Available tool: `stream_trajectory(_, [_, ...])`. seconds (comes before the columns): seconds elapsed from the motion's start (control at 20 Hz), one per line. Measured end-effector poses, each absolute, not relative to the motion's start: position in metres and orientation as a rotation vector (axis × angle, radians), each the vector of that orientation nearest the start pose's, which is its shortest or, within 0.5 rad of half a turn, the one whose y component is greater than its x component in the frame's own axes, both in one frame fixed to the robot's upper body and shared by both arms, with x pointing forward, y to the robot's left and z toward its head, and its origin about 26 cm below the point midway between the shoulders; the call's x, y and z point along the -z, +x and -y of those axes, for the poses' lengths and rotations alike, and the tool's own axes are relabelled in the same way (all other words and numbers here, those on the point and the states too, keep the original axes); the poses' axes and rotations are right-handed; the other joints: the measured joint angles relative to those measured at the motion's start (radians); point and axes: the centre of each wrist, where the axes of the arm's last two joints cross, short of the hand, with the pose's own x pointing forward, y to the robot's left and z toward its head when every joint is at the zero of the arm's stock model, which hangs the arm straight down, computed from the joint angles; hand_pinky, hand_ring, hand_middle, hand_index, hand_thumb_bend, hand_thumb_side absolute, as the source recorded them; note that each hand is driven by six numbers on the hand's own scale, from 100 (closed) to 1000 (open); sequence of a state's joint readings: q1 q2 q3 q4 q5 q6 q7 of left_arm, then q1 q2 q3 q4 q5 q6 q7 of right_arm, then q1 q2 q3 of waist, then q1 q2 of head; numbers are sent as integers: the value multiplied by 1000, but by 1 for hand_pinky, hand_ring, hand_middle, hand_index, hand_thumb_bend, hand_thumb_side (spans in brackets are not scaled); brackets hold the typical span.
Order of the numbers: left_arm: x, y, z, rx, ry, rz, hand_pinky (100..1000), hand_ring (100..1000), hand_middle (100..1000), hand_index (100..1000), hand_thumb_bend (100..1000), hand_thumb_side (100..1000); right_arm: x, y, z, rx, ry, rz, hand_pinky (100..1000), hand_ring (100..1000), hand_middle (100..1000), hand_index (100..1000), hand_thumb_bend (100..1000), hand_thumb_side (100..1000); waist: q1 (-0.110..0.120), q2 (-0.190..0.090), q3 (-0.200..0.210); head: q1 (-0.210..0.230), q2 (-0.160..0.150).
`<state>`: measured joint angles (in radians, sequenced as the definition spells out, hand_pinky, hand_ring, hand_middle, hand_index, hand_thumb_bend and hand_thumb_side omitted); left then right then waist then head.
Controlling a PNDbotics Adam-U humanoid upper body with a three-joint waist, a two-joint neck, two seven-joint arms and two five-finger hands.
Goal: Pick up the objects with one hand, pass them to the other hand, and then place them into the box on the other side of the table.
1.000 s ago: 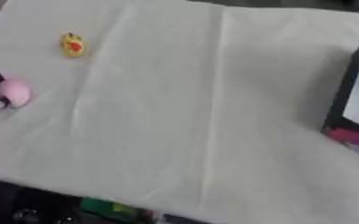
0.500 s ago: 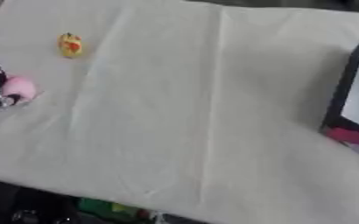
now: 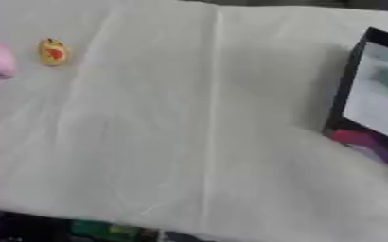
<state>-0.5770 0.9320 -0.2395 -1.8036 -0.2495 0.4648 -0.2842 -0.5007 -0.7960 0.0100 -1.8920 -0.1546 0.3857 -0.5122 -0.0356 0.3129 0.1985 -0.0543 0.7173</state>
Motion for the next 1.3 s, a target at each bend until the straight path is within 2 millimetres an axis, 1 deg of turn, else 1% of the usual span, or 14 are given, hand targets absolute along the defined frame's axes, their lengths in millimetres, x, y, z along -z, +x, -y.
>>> stream_trajectory(0.1, [-284, 328, -286, 1090, 856, 1585, 594, 471, 445, 436, 100, 100, -305, 314, 300, -145, -777, 2110, 819, 692, 702, 834, 211, 333, -4, -2, 0, -15, -4])
stream_trajectory(0.25, [-282, 324, -262, 1093, 871, 1688, 588, 464, 442, 439, 100, 100, -318, 310, 270, -284, -692, 2154, 819, 698, 712, 839, 234, 322, -6, -7, 0, -32, -8])
stream_trajectory(0.45, [-271, 325, -238, 1078, 900, 1790, 583, 460, 438, 440, 100, 100, -333, 306, 226, -497, -555, 2199, 818, 705, 726, 843, 277, 297, -12, -10, -2, -42, -8])
stream_trajectory(0.65, [-257, 329, -217, 1059, 935, 1883, 570, 457, 435, 440, 100, 100, -339, 303, 182, -736, -447, 2189, 817, 713, 741, 849, 306, 276, -17, -11, -7, -49, -8])
stream_trajectory(0.7, [-254, 330, -213, 1051, 943, 1905, 567, 456, 433, 440, 100, 100, -339, 303, 172, -791, -432, 2179, 818, 716, 744, 850, 320, 257, -19, -11, -8, -51, -8])
stream_trajectory(0.8, [-248, 332, -205, 1036, 948, 1942, 560, 452, 430, 438, 100, 100, -337, 305, 153, -887, -412, 2154, 817, 719, 750, 855, 335, 246, -22, -14, -8, -57, -8])
stream_trajectory(1.0, [-239, 336, -193, 993, 944, 2005, 549, 445, 423, 436, 100, 100, -325, 312, 123, -1024, -380, 2100, 819, 731, 762, 874, 388, 203, -23, -16, -8, -72, -8])
stream_trajectory(1.15, [-234, 339, -186, 968, 937, 2039, 548, 444, 422, 436, 100, 100, -317, 316, 106, -1100, -381, 2074, 819, 731, 762, 875, 390, 201, -25, -16, -8, -79, -9])
stream_trajectory(1.2, [-233, 339, -185, 963, 936, 2046, 539, 435, 414, 434, 100, 100, -316, 318, 103, -1116, -385, 2069, 819, 737, 765, 882, 418, 170, -26, -16, -8, -81, -9])
stream_trajectory(1.3, [-232, 339, -181, 943, 930, 2074, 536, 433, 412, 434, 100, 100, -313, 320, 93, -1149, -395, 2056, 818, 738, 766, 883, 431, 160, -26, -16, -8, -84, -9])
